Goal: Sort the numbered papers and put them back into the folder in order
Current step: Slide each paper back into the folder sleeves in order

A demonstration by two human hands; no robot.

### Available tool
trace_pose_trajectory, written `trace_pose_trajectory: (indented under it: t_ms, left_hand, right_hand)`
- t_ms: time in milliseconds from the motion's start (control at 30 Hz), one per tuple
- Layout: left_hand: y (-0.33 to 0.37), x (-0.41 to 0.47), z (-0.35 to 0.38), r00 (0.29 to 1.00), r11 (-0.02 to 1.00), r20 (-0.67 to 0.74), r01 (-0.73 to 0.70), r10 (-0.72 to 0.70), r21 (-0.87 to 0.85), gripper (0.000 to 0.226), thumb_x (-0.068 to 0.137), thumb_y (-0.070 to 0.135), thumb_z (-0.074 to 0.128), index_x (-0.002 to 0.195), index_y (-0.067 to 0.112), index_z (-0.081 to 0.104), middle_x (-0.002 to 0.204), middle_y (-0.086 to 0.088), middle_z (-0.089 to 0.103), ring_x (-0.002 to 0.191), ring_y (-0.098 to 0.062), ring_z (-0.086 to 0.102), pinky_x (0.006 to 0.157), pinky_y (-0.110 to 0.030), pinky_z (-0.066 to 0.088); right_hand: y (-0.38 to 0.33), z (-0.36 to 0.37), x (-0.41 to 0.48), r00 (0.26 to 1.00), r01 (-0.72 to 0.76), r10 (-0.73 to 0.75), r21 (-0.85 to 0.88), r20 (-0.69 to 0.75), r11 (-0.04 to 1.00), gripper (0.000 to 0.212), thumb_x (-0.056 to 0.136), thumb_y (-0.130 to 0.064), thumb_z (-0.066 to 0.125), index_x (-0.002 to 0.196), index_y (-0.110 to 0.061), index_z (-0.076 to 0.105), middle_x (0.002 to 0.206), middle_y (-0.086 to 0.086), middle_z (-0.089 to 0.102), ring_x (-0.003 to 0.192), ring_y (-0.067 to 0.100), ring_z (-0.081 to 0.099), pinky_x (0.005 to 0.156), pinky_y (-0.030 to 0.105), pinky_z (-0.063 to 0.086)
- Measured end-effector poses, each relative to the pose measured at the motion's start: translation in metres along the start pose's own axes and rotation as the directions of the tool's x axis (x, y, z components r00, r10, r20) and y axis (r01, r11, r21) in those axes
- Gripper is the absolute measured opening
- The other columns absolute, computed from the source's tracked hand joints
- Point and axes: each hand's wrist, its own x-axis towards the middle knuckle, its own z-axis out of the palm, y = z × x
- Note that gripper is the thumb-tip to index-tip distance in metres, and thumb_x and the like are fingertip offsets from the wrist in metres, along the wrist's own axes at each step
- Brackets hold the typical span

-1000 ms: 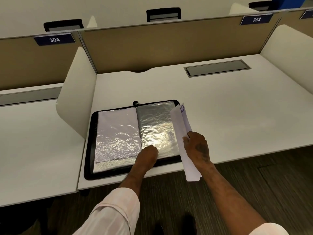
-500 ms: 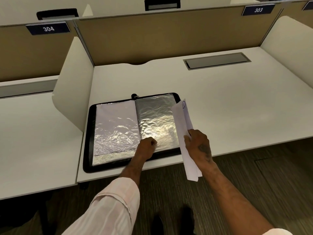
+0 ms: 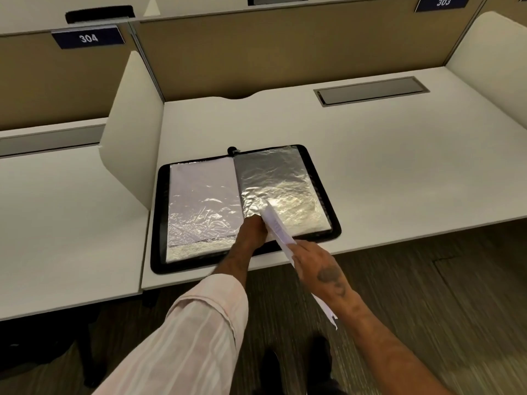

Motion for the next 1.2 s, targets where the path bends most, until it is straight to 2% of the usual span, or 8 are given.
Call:
trace_pose_trajectory:
  t_ms: [200, 333, 533, 633, 733, 967, 1100, 1200]
  left_hand:
    - [0.000, -0.003, 0.001, 0.999, 1.000, -0.048, 0.021, -0.021, 0.004, 0.023, 0.095, 0.008, 0.051, 0.103, 0.002, 0.071, 0.114, -0.017, 0.068, 0.108, -0.031, 0.061, 0.079, -0.026, 0.041]
    - [0.002, -0.007, 0.001, 0.997, 1.000, -0.076, -0.003, 0.003, 0.007, 0.030, 0.095, 0.001, 0.047, 0.117, 0.002, 0.068, 0.128, -0.016, 0.061, 0.121, -0.031, 0.054, 0.098, -0.034, 0.043]
    - [0.003, -0.014, 0.002, 0.989, 0.996, -0.131, -0.055, 0.064, 0.074, 0.029, 0.100, 0.013, 0.042, 0.106, 0.006, 0.070, 0.118, -0.015, 0.060, 0.109, -0.029, 0.057, 0.086, -0.033, 0.043]
    - [0.001, -0.024, 0.001, 0.976, 0.977, -0.178, -0.092, 0.126, 0.191, 0.027, 0.100, 0.012, 0.042, 0.108, 0.009, 0.068, 0.117, -0.012, 0.056, 0.110, -0.028, 0.056, 0.086, -0.037, 0.046]
    - [0.001, -0.033, 0.000, 0.970, 0.943, -0.167, -0.122, 0.180, 0.309, 0.026, 0.100, 0.013, 0.042, 0.114, 0.010, 0.064, 0.121, -0.011, 0.052, 0.113, -0.027, 0.053, 0.084, -0.040, 0.049]
    - [-0.003, -0.042, 0.001, 0.958, 0.895, -0.149, -0.164, 0.245, 0.415, 0.028, 0.095, 0.010, 0.048, 0.120, 0.014, 0.060, 0.124, -0.007, 0.050, 0.115, -0.022, 0.051, 0.073, -0.033, 0.045]
    - [-0.005, -0.042, -0.001, 0.950, 0.892, -0.172, -0.171, 0.262, 0.418, 0.021, 0.095, 0.013, 0.050, 0.111, 0.014, 0.062, 0.115, -0.006, 0.052, 0.109, -0.023, 0.053, 0.070, -0.033, 0.043]
    - [-0.004, -0.039, -0.002, 0.940, 0.893, -0.204, -0.168, 0.273, 0.418, 0.017, 0.098, 0.017, 0.048, 0.102, 0.013, 0.064, 0.106, -0.005, 0.054, 0.101, -0.022, 0.057, 0.068, -0.033, 0.045]
  right_hand:
    - [0.013, 0.001, -0.017, 0.988, -0.025, 0.047, -0.149, 0.144, 0.988, 0.035, 0.078, -0.017, 0.077, 0.111, -0.014, 0.065, 0.104, 0.004, 0.069, 0.085, 0.017, 0.067, 0.073, 0.029, 0.059]
    - [0.025, -0.008, -0.027, 0.972, 0.034, 0.024, -0.239, 0.234, 0.970, 0.041, 0.070, -0.017, 0.084, 0.107, -0.014, 0.066, 0.100, 0.004, 0.069, 0.080, 0.016, 0.066, 0.067, 0.030, 0.059]
    - [0.020, -0.018, -0.017, 0.905, 0.059, 0.131, -0.424, 0.404, 0.904, 0.030, 0.095, -0.012, 0.054, 0.124, -0.007, 0.054, 0.121, 0.011, 0.057, 0.108, 0.026, 0.056, 0.088, 0.038, 0.051]
    - [0.003, -0.023, -0.005, 0.907, 0.047, 0.174, -0.502, 0.384, 0.864, 0.024, 0.090, -0.011, 0.062, 0.113, -0.004, 0.062, 0.110, 0.013, 0.061, 0.101, 0.028, 0.060, 0.080, 0.037, 0.051]
    - [-0.013, -0.023, 0.011, 0.922, 0.002, 0.191, -0.495, 0.337, 0.869, 0.028, 0.060, -0.015, 0.089, 0.079, -0.006, 0.070, 0.079, 0.011, 0.064, 0.071, 0.025, 0.065, 0.059, 0.033, 0.053]
    - [-0.023, -0.009, 0.041, 0.946, -0.015, 0.144, -0.405, 0.292, 0.914, 0.031, 0.061, -0.021, 0.090, 0.082, -0.009, 0.071, 0.082, 0.011, 0.066, 0.072, 0.022, 0.067, 0.062, 0.028, 0.053]
    - [-0.018, -0.009, 0.054, 0.844, -0.278, 0.335, -0.193, 0.420, 0.941, 0.058, 0.082, -0.042, 0.072, 0.122, -0.004, 0.056, 0.118, 0.011, 0.058, 0.108, 0.025, 0.059, 0.089, 0.031, 0.046]
    - [-0.004, -0.009, 0.053, 0.820, -0.462, 0.432, -0.012, 0.376, 0.887, 0.060, 0.089, -0.041, 0.065, 0.134, -0.005, 0.049, 0.130, 0.011, 0.054, 0.119, 0.024, 0.053, 0.096, 0.029, 0.042]
